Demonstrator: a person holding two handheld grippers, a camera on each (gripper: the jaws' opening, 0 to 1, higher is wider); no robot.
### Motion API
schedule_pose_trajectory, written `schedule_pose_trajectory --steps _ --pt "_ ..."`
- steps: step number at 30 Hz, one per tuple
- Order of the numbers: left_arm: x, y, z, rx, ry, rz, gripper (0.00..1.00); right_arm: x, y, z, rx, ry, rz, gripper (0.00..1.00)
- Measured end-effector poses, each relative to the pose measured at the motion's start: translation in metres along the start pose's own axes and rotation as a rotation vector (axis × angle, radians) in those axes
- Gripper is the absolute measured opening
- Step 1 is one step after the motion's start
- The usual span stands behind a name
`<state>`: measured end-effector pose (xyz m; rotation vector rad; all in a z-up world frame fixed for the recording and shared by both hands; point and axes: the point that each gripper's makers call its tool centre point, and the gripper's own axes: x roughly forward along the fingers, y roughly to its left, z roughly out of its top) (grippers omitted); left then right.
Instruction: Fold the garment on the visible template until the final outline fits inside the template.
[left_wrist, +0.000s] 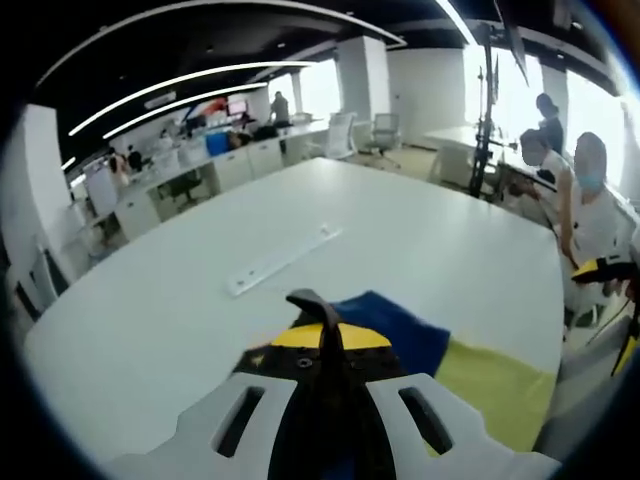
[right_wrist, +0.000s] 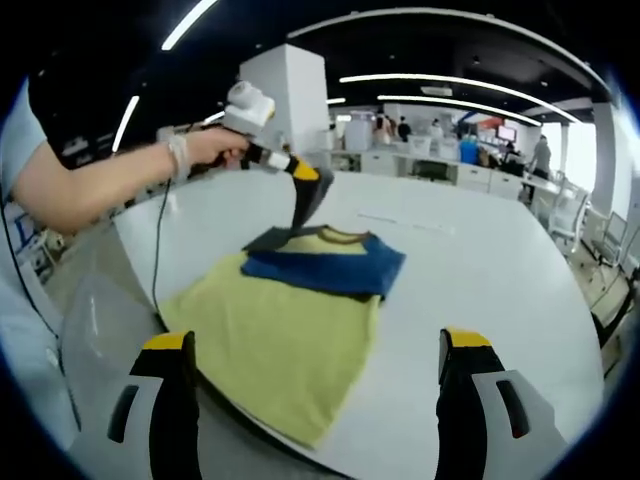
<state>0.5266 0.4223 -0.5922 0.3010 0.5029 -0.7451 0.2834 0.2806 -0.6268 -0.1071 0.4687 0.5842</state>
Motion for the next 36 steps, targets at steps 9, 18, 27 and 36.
schedule_pose_trajectory --steps 9,18,27,36 --pt "0.017 -0.021 -0.004 0.004 0.023 -0.047 0.00 -0.001 -0.003 -0.003 0.013 0.006 -0.012 1.00" --pt "0.034 -0.034 -0.014 -0.021 0.040 -0.080 0.00 0.000 -0.004 -0.006 0.021 0.011 -0.014 1.00" --pt "0.049 -0.041 -0.024 -0.025 0.084 -0.102 0.00 0.001 -0.005 -0.009 0.030 0.019 -0.015 1.00" --pt "0.071 -0.044 -0.037 0.011 0.149 -0.107 0.00 0.003 -0.008 -0.011 0.039 0.025 -0.017 1.00"
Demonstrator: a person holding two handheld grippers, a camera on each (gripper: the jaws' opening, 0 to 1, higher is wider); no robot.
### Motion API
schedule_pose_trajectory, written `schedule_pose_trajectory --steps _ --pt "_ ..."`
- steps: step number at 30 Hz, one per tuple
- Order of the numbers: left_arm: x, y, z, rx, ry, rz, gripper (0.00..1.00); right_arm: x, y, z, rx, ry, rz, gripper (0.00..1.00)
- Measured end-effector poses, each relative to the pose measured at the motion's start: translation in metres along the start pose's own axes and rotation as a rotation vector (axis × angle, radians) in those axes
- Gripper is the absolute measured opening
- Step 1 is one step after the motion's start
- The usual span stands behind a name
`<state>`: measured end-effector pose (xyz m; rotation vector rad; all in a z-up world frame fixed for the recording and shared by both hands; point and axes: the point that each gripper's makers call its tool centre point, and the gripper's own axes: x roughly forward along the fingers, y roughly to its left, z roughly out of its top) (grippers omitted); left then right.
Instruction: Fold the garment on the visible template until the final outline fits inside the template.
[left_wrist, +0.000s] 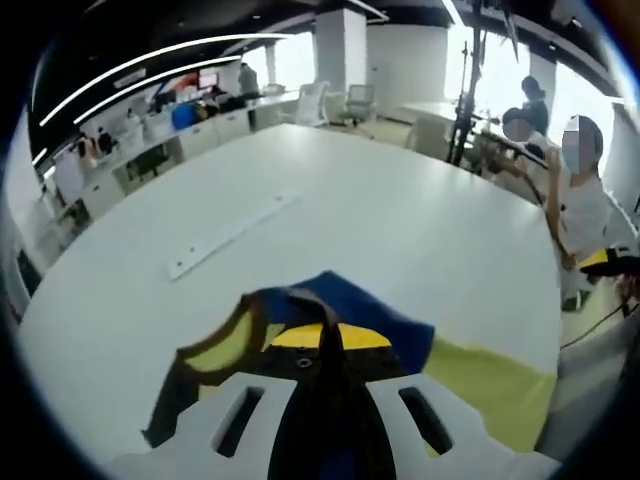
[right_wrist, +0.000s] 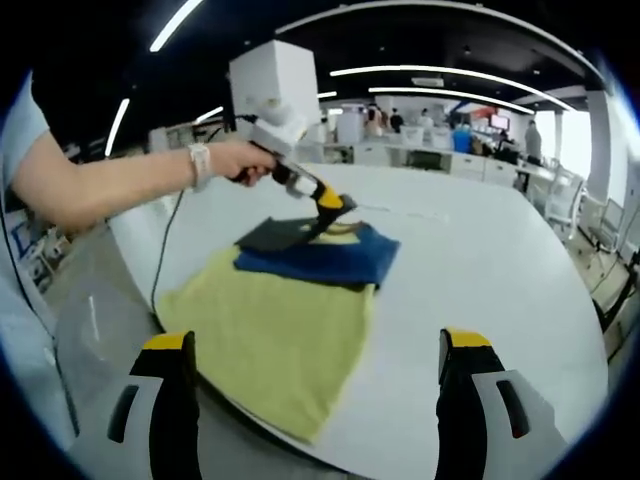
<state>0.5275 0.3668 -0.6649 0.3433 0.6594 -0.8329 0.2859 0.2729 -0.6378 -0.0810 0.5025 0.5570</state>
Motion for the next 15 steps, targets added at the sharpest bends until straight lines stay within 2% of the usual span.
schedule_pose_trajectory --steps 3,7,11,15 --pt "0.007 -0.002 -0.004 -0.012 0.014 -0.015 0.00 0.001 0.000 -0.001 0.008 -0.001 0.000 1.00" --pt "0.017 -0.004 -0.012 0.005 0.061 -0.017 0.00 0.002 0.000 -0.007 0.020 0.006 0.000 1.00" --pt "0.024 -0.007 -0.015 -0.006 0.068 -0.024 0.00 0.001 -0.001 -0.010 0.035 0.008 -0.006 1.00" --pt "0.034 -0.007 -0.017 0.025 0.092 -0.012 0.00 0.001 -0.005 -0.013 0.041 0.016 -0.013 1.00"
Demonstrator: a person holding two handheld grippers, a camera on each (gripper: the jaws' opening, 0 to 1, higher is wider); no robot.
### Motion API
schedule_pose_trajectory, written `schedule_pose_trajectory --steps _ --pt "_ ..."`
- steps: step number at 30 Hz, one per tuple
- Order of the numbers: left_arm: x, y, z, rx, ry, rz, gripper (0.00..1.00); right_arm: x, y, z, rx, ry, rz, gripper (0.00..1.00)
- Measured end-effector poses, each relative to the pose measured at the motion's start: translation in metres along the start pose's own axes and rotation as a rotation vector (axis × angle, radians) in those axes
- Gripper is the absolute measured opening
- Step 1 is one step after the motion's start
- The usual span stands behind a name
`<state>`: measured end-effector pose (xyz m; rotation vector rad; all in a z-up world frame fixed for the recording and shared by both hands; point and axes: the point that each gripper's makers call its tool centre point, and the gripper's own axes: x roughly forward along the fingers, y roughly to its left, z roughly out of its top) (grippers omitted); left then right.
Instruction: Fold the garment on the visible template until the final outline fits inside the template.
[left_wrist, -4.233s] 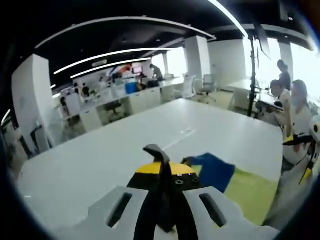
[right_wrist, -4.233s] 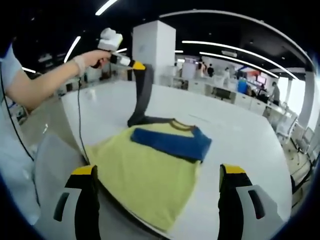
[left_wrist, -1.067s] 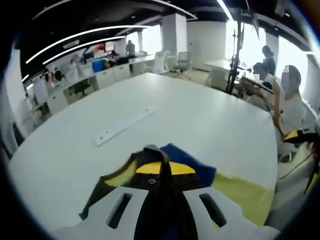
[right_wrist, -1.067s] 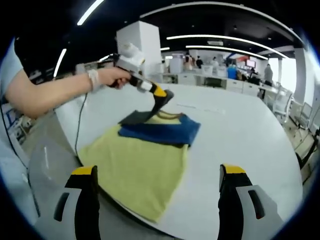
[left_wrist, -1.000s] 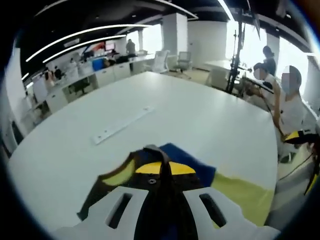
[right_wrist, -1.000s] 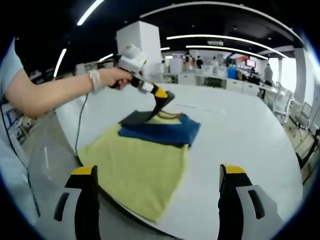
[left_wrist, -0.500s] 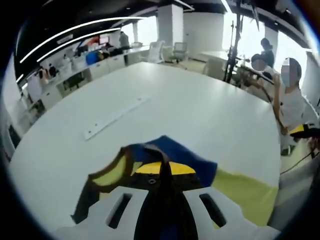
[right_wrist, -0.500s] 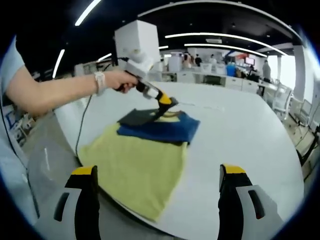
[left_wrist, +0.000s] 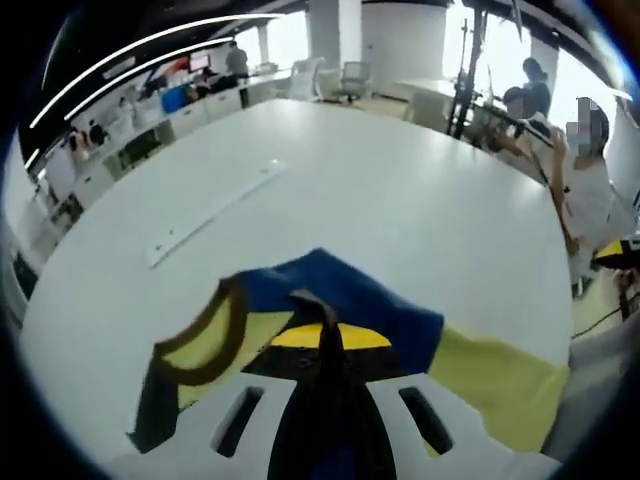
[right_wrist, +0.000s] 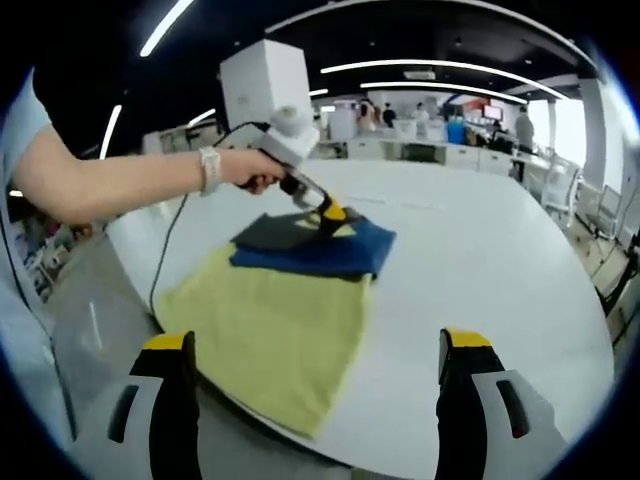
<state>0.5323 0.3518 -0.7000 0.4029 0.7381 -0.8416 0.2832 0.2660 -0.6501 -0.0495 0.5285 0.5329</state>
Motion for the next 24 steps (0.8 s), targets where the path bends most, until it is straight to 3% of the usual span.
schedule_pose_trajectory --steps 13,24 --pt "0.017 -0.008 -0.007 -0.007 0.048 -0.019 0.01 0.001 -0.004 0.003 0.015 -0.016 -0.006 1.00" --pt "0.019 -0.017 -0.001 0.000 0.028 -0.039 0.04 -0.002 -0.007 0.000 0.024 -0.015 -0.016 1.00"
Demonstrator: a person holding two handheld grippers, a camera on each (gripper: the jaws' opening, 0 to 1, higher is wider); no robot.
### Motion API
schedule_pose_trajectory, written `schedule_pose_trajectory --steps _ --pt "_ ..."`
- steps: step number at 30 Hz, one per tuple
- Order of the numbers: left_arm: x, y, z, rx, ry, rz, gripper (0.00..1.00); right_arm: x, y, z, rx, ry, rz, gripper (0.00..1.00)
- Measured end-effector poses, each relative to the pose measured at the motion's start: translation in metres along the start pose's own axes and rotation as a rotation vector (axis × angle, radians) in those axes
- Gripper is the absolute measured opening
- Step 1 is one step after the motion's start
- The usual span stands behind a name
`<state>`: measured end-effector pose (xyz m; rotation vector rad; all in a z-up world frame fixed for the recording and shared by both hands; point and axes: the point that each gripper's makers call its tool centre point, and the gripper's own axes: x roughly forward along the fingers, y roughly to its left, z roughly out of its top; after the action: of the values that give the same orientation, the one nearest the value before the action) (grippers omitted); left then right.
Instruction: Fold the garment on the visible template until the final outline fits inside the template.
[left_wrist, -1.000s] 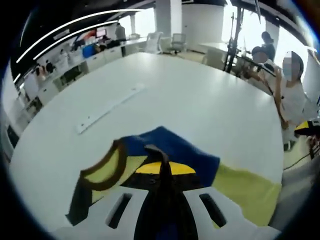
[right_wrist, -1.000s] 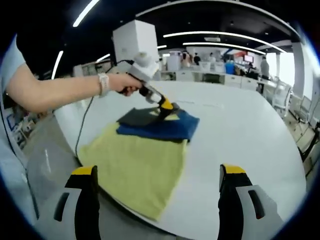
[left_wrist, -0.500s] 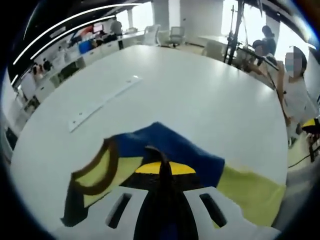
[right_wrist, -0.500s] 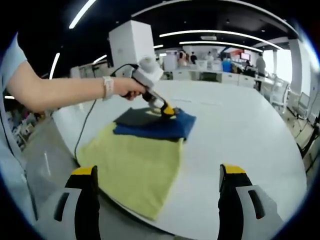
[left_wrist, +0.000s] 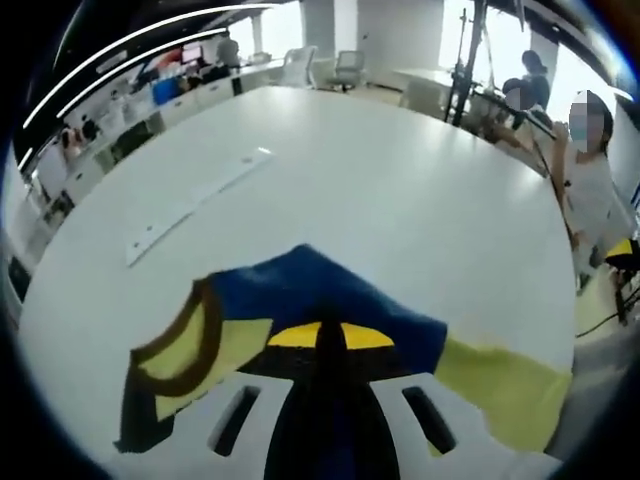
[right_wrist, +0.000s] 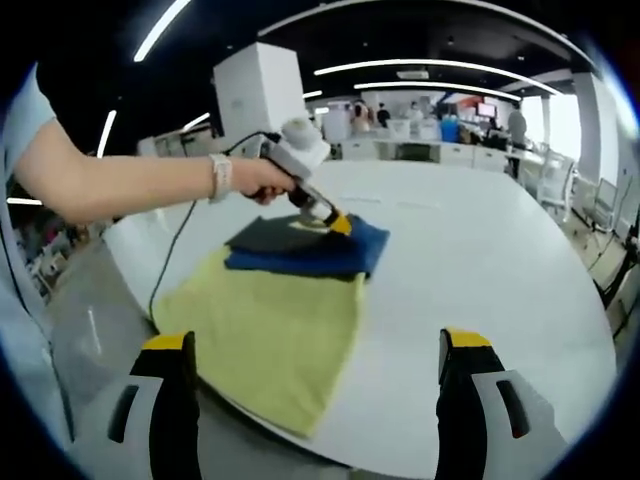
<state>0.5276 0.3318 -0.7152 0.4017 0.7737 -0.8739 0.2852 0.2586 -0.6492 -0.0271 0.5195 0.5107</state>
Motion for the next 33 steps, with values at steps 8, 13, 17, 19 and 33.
schedule_pose_trajectory --steps 8,13,17,19,33 --pt "-0.010 -0.002 0.003 -0.018 -0.038 -0.007 0.11 0.000 0.004 0.002 -0.010 0.001 0.004 1.00" --pt "-0.021 -0.007 0.010 0.002 -0.073 -0.005 0.16 0.001 0.008 0.005 -0.026 0.000 0.011 1.00" --pt "-0.032 -0.006 0.012 0.028 -0.100 0.021 0.23 0.001 0.008 0.008 -0.035 -0.003 0.009 1.00" --pt "-0.037 -0.006 0.012 0.022 -0.112 0.024 0.28 0.001 0.009 0.009 -0.043 -0.002 0.010 1.00" --pt "-0.082 -0.011 0.004 0.063 -0.155 0.032 0.43 0.009 0.026 0.012 -0.083 0.018 0.045 1.00"
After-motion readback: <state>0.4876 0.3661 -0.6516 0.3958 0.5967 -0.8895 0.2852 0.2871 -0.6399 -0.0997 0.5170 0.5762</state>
